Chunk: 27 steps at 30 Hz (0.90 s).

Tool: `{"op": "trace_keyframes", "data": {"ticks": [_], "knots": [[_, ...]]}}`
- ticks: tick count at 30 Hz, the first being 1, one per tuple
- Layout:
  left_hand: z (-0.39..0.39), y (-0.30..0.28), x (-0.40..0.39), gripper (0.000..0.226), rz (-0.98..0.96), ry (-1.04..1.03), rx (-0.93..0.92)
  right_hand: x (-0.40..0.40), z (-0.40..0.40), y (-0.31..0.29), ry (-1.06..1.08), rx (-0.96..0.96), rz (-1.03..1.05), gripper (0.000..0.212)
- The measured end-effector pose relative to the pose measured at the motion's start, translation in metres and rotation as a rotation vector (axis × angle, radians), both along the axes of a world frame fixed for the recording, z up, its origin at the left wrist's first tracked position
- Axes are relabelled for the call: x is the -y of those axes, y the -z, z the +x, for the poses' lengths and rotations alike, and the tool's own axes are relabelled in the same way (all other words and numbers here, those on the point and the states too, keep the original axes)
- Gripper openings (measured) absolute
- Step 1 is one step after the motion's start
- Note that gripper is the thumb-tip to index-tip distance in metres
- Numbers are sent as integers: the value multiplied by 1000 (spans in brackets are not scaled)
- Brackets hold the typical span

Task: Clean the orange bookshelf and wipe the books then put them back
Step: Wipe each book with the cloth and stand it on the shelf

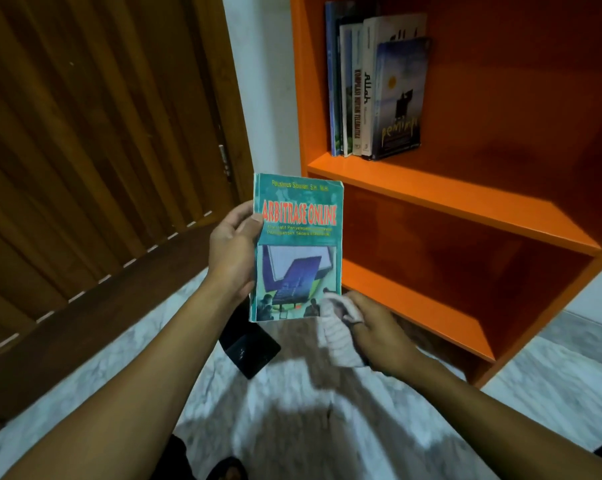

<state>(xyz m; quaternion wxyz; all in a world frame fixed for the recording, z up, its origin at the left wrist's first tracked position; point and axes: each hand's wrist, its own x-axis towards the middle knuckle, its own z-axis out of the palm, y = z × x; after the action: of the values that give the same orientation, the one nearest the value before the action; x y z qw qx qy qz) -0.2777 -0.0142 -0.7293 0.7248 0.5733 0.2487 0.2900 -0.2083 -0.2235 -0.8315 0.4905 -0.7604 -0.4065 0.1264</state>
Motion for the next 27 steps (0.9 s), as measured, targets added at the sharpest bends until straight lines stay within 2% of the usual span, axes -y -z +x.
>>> {"op": "trace_keyframes", "data": {"ticks": [3, 5, 9, 12, 16, 17, 21, 25, 27], "knots": [[-5, -9, 7, 24, 77, 146, 19, -1, 15, -9, 155, -237, 101, 25], [-6, -11, 15, 27, 149, 218, 17, -3, 21, -22, 148, -395, 183, 21], [-9, -14, 30, 36, 207, 243, 40, 1, 31, -41, 144, -519, 294, 18], [-10, -22, 32, 38, 350, 256, 45, 6, 40, -62, 167, -478, 352, 25], [-1, -35, 28, 37, 695, 315, -110, 14, 64, -109, 190, -432, 407, 9], [4, -39, 27, 33, 730, 309, -147, 16, 70, -122, 194, -430, 409, 8], [42, -68, 29, 18, 657, 280, -132, 16, 100, -166, 248, -288, 428, 8], [102, -89, 32, 10, 599, 252, -74, 13, 131, -199, 454, -195, 533, 24], [137, -92, 35, 8, 601, 223, -47, 16, 142, -210, 568, -186, 587, 22]]}}
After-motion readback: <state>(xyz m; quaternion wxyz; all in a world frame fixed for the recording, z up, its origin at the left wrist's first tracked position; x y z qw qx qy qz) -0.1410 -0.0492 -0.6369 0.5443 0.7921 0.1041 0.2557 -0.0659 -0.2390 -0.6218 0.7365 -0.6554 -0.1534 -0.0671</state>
